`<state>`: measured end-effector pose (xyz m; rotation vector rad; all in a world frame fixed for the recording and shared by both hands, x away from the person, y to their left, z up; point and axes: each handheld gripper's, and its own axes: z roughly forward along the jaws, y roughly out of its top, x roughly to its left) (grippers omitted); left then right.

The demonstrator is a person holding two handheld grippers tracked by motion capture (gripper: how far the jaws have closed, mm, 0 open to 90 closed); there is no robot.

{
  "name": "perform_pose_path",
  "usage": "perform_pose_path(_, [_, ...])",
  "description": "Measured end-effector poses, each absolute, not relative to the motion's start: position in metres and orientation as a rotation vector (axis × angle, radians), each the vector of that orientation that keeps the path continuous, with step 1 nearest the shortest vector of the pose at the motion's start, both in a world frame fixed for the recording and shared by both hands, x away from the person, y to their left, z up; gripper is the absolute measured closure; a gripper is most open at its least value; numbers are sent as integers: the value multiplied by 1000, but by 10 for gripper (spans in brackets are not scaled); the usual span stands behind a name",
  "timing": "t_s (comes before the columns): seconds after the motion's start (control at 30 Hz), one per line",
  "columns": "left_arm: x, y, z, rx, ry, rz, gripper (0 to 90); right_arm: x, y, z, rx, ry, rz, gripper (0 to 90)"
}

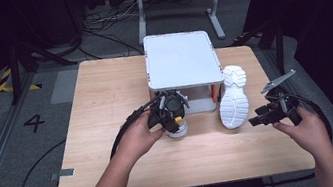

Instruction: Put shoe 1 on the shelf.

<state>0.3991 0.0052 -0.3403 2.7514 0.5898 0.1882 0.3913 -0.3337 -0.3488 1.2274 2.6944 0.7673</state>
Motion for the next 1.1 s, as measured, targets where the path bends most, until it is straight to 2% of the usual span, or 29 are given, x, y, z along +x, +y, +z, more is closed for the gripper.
perform_pose_path(0.13, [393, -5, -356, 2773, 567, 70, 612, 394, -330, -348, 1205, 2706, 771, 440])
perform_pose_path(0.33, [401, -14, -380, 2820, 623, 0, 630, 393, -328, -347, 1194, 2707, 775, 440])
perform_pose_path(0.43, [406, -19, -388, 2841, 624, 5, 644, 394, -330, -348, 1210, 2706, 774, 439])
perform_pose_path(0.57, [419, -21, -401, 2865, 680, 103, 739, 394, -330, -350, 1214, 2706, 764, 440])
perform_pose_path(0.67, [428, -14, -399, 2797, 713, 88, 817, 392, -330, -351, 1212, 2705, 761, 440])
perform_pose_path(0.77, [431, -5, -390, 2737, 763, 136, 872, 392, -331, -351, 1223, 2701, 757, 440])
perform_pose_path(0.87, [436, -1, -389, 2719, 816, 280, 864, 392, -330, -353, 1222, 2705, 745, 441])
perform_pose_path(1.0, [450, 1, -395, 2670, 858, 347, 864, 391, -327, -356, 1220, 2713, 732, 441])
perform_pose_path(1.07, [456, -1, -400, 2660, 845, 391, 862, 390, -327, -357, 1230, 2712, 727, 441])
perform_pose_path(1.1, [457, -3, -403, 2673, 810, 468, 861, 390, -328, -357, 1231, 2712, 725, 442])
